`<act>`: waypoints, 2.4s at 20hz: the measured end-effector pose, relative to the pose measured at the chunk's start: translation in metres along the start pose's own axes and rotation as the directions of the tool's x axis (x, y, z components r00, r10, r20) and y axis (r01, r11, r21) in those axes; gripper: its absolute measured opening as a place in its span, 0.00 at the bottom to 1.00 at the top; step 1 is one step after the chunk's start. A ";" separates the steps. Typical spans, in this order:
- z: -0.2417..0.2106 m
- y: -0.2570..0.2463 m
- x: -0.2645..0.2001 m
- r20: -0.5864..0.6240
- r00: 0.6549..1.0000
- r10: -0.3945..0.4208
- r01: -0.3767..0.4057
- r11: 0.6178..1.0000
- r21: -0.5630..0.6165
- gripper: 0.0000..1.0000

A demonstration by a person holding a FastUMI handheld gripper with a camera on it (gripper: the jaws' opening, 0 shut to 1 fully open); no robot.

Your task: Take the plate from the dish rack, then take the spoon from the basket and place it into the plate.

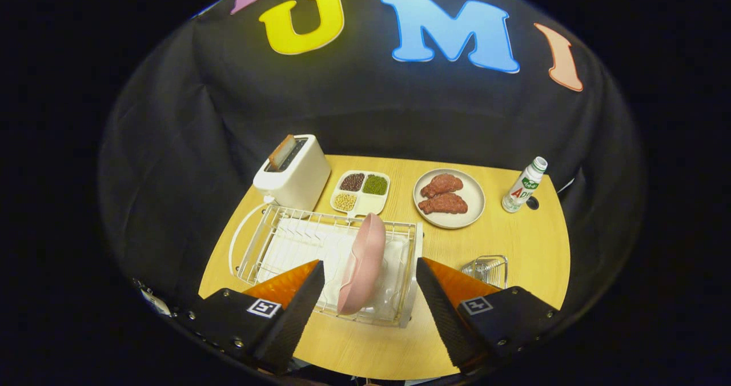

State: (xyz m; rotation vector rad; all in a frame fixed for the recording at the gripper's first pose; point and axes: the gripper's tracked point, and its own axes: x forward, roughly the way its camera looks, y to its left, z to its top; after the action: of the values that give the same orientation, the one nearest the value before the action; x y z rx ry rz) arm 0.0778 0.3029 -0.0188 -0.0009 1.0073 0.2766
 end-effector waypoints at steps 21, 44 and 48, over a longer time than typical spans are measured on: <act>-0.038 -0.015 0.097 -0.417 0.901 -0.124 0.172 0.982 0.079 0.31; -0.002 -0.006 0.010 -0.367 0.923 -0.114 0.126 0.992 0.010 0.20; -0.035 -0.004 -0.026 -0.335 0.942 -0.015 0.052 0.994 0.101 0.20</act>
State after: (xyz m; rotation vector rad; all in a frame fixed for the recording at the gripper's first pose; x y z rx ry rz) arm 0.0366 0.2885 -0.0166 0.0349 1.3590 0.1932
